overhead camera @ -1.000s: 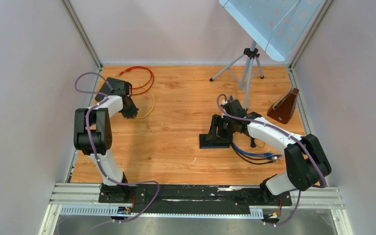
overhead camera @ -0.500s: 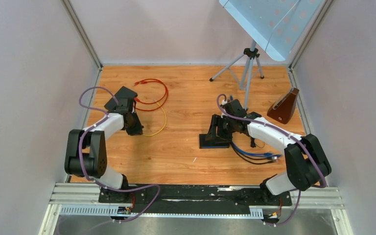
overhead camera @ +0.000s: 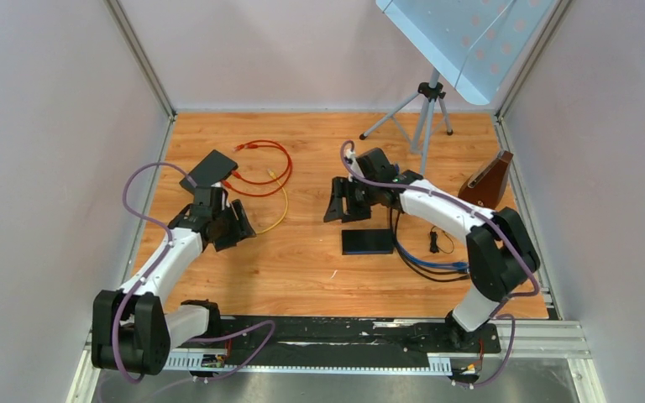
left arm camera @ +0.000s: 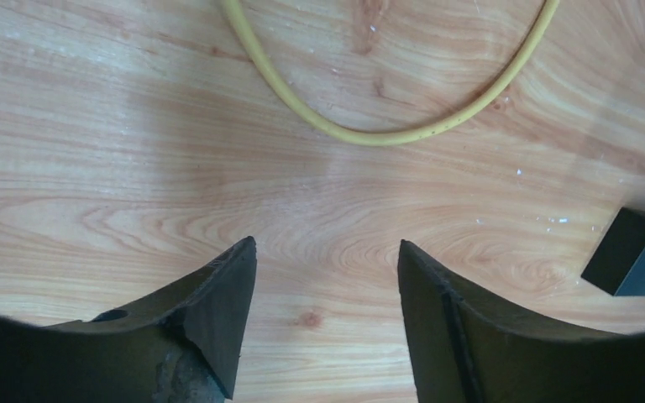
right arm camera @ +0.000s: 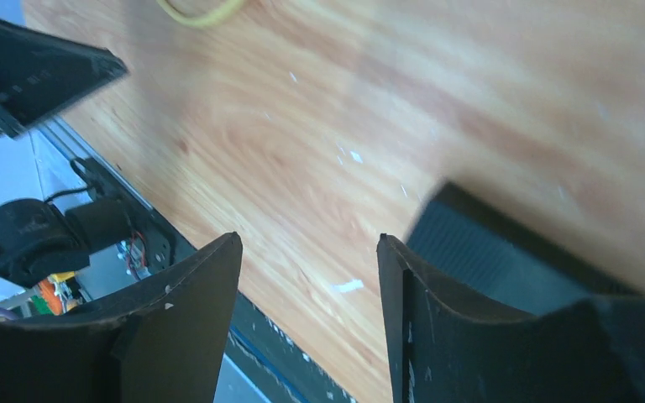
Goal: Pull the plug from the switch port
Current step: Move the switch port to the center of the board.
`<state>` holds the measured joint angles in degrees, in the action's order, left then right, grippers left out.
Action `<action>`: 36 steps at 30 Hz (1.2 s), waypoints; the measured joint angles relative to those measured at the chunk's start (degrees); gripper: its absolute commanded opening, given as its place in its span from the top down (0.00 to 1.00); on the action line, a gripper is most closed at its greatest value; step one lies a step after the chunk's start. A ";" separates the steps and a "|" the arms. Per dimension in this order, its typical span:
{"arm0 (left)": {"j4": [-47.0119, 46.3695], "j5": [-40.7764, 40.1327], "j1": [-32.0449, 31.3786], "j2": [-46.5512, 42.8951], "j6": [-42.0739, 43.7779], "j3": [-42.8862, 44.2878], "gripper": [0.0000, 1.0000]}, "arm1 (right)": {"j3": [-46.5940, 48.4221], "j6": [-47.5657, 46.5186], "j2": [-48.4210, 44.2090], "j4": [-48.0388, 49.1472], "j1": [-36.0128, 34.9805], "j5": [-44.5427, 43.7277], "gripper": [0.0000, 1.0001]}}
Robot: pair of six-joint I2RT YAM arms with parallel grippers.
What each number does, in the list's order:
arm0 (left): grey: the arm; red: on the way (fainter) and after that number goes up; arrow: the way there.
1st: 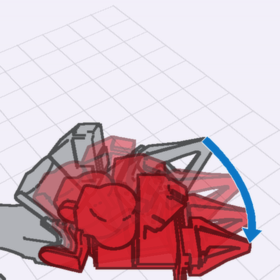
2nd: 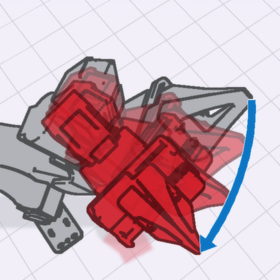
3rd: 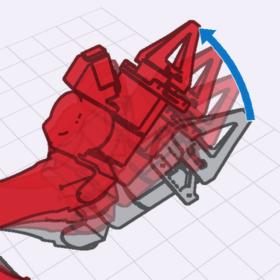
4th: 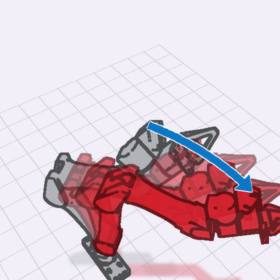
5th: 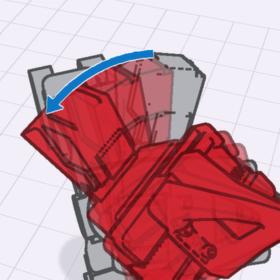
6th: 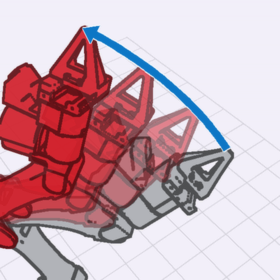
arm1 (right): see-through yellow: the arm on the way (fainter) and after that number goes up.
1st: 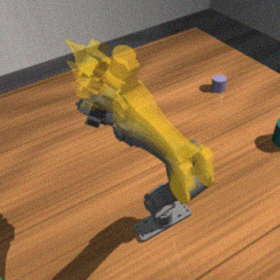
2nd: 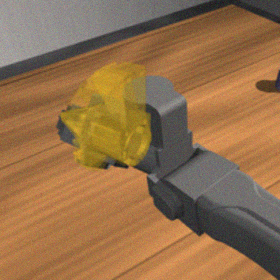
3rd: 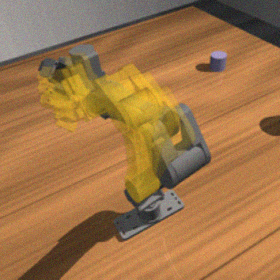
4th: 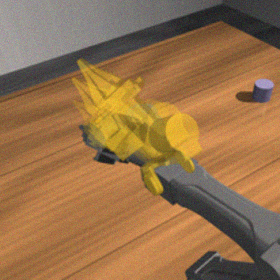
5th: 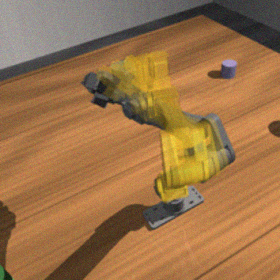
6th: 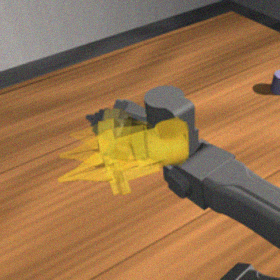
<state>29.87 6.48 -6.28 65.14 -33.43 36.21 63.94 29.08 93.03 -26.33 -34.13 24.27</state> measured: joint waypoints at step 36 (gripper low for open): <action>-3.08 -6.95 5.68 -0.09 -7.21 2.40 0.00 | 80.13 -18.99 65.26 8.28 -8.15 5.44 0.20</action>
<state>26.79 -0.47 -0.60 65.06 -40.64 38.61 144.07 10.09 158.30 -18.04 -42.28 29.71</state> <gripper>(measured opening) 0.997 0.775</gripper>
